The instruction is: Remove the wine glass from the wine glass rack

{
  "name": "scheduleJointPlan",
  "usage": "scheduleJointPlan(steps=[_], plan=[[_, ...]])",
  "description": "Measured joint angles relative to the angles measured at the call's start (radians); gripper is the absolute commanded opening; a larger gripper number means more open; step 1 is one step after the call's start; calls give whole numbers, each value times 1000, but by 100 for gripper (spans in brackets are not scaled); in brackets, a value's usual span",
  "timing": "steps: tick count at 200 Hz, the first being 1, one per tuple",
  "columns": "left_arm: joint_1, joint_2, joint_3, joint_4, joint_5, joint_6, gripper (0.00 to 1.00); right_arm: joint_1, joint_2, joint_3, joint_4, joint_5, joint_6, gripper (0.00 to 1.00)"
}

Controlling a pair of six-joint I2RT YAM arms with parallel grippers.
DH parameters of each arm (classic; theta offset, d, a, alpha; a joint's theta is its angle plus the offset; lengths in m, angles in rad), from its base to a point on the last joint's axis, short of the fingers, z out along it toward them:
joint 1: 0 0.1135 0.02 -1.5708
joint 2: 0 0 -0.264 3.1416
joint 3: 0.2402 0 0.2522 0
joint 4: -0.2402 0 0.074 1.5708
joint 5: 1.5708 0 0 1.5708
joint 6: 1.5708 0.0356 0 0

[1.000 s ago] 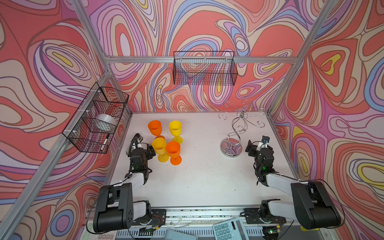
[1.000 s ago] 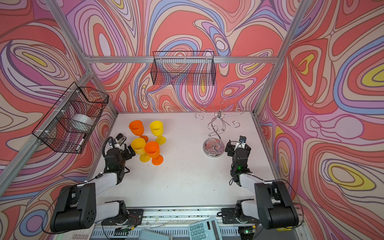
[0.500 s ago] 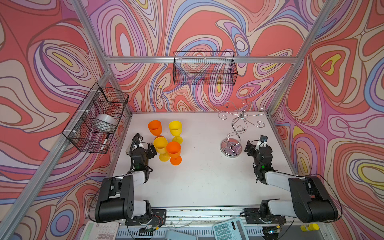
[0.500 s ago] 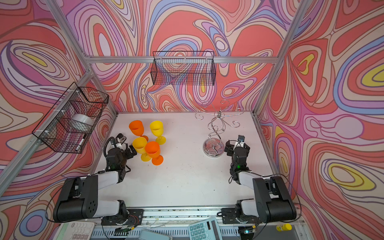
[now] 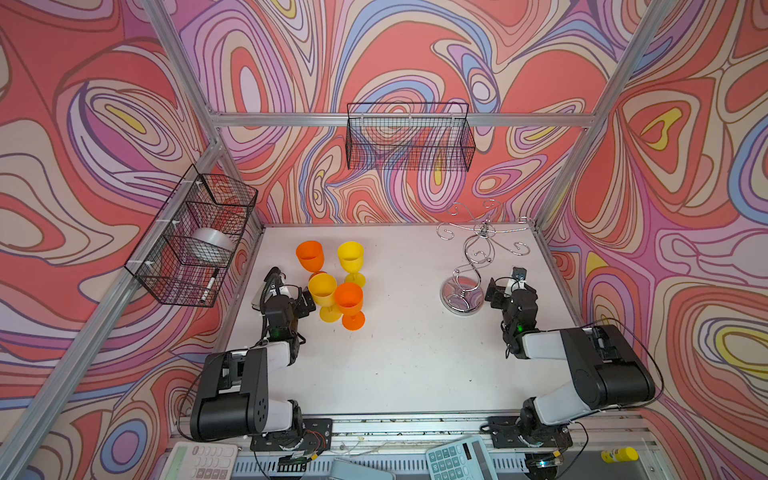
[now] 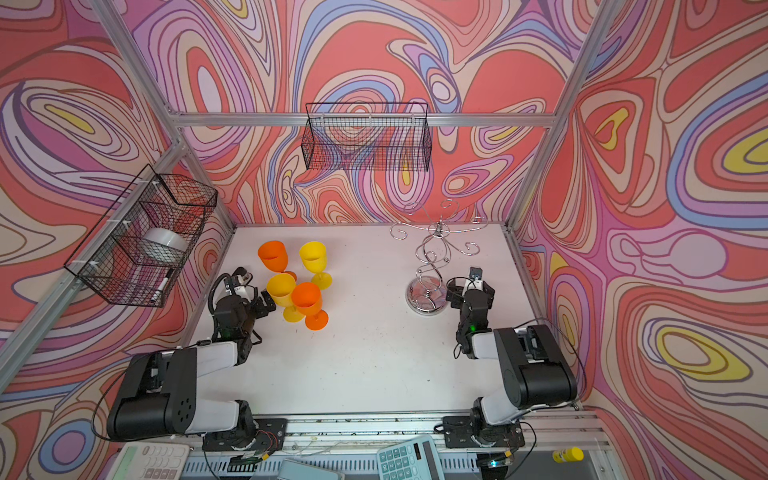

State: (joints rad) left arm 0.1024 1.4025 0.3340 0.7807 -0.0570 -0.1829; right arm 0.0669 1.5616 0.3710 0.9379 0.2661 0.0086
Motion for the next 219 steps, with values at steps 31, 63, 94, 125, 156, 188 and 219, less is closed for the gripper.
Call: scheduleJointPlan(steps=[31,63,94,125,156,188,219], plan=[[-68,39,19,18,-14,50,100,0,59,13,46,-14,-5,96],[-103,116,11,89,-43,83,100,0,90,14,84,-28,-8,96],[-103,129,9,112,-64,91,100,0,137,14,145,-36,-13,96],[-104,129,9,124,-75,94,100,0,159,21,142,-39,-14,96],[-104,129,9,124,-82,97,100,-16,160,73,93,-55,1,99],[-104,129,10,124,-86,101,100,-30,160,86,71,-68,12,98],[-107,129,9,124,-90,101,100,-30,160,86,64,-73,12,98]])
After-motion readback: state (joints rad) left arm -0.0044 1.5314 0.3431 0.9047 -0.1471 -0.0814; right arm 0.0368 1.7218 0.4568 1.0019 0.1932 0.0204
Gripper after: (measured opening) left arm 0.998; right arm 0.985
